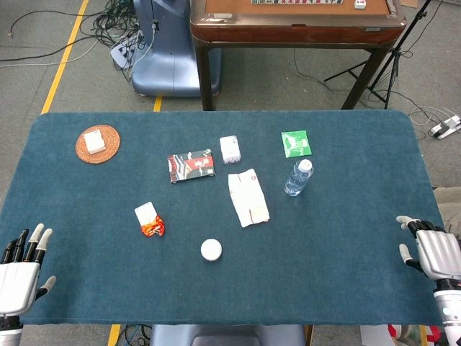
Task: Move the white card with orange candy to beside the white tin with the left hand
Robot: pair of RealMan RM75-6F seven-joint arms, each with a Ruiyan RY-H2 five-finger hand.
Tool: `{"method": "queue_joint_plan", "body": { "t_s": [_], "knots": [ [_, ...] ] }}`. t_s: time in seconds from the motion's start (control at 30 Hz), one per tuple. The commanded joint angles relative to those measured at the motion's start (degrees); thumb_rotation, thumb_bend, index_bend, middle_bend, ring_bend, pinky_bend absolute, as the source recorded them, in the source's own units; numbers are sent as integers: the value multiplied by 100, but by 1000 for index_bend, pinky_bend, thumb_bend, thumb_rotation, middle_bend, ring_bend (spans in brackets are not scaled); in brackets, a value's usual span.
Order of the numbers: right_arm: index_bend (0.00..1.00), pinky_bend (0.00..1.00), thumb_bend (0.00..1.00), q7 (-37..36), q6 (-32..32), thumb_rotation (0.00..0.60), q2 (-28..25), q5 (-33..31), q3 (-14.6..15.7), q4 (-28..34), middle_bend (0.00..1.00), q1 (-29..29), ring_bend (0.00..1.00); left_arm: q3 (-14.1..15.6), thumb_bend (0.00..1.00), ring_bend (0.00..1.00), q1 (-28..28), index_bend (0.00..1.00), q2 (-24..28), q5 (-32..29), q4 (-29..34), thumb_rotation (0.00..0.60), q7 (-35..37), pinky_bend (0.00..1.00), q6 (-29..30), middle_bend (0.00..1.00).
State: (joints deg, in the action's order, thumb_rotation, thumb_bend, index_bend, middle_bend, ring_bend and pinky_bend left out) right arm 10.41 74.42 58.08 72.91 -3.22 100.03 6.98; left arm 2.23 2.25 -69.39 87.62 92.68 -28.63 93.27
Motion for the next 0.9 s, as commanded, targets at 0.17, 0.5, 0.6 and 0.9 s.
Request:
{"method": "queue_joint_plan", "body": {
  "t_s": [0.17, 0.5, 0.6, 0.9],
  "knots": [
    [265, 392, 406, -51, 66, 600, -23, -62, -23, 6, 343, -49, 279, -53, 0, 0, 60, 0, -45, 13, -92, 600, 66, 140, -194, 0],
    [265, 392, 407, -171, 48, 600, -90, -11, -29, 20, 343, -49, 279, -45, 46, 136, 368, 57, 153, 169, 180, 600, 401, 500, -778, 26],
    [265, 392, 406, -177, 116, 600, -91, 66, -45, 49, 343, -49, 279, -43, 157, 443, 506, 85, 285, 178, 438, 600, 312, 733, -1036, 293],
    [265, 392, 406, -181, 172, 600, -117, 162, -17, 102, 343, -76, 279, -275, 440, 869, 962, 183, 348, -497, 1233, 600, -269, 1000, -1926, 960]
  ]
}}
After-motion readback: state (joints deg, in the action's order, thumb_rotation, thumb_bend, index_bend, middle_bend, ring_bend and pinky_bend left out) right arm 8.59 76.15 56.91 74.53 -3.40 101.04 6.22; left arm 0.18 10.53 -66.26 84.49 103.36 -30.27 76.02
